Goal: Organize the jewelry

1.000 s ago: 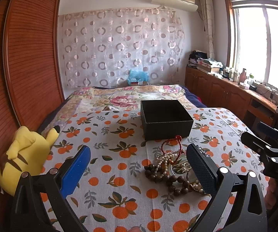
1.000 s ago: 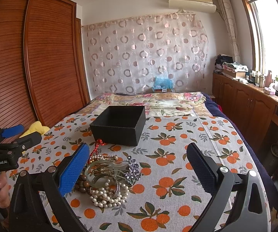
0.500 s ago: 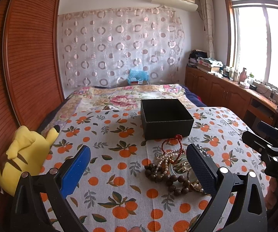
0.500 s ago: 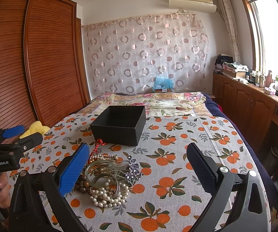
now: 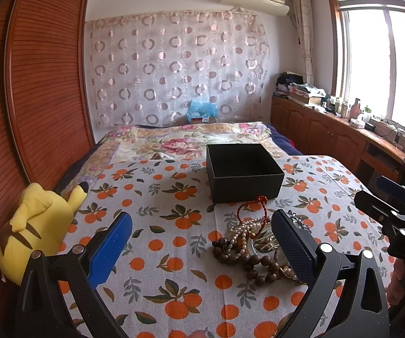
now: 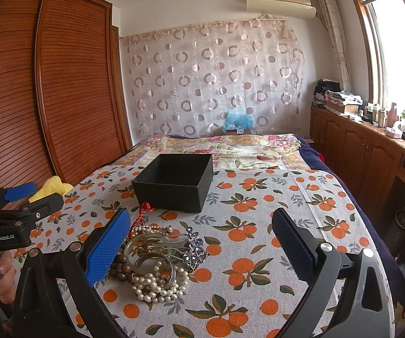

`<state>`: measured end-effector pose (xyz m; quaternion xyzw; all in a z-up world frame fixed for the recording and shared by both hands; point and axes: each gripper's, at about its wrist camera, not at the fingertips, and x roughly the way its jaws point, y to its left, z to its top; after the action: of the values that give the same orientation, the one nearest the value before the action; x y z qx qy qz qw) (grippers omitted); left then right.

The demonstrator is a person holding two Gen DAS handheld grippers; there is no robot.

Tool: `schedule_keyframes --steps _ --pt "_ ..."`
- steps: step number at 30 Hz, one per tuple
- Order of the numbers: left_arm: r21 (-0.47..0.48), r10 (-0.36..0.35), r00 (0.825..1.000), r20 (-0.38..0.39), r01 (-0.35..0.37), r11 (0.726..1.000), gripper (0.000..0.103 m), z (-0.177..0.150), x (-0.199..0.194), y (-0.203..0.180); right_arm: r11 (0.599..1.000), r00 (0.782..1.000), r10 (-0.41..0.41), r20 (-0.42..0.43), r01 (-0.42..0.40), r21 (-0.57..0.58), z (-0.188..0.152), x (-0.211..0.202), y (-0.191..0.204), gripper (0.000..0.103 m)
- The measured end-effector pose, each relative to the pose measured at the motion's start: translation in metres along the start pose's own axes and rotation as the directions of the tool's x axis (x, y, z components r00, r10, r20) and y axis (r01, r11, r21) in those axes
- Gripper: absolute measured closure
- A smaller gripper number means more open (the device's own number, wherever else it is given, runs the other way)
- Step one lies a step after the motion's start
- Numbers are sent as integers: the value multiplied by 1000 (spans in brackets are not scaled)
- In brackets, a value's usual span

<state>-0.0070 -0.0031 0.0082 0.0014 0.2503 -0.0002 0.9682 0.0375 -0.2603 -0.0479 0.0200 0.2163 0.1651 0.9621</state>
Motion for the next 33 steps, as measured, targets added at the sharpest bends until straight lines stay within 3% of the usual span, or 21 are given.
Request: schedule_keyframes --steps 22,33 --pt "0 -1 1000 -3 1 1000 8 0 2 0 1000 1000 0 0 0 0 -1 0 1 2" --pt "0 -10 999 -48 10 1000 8 -16 12 9 999 999 31 -28 -31 -13 -3 12 10 2"
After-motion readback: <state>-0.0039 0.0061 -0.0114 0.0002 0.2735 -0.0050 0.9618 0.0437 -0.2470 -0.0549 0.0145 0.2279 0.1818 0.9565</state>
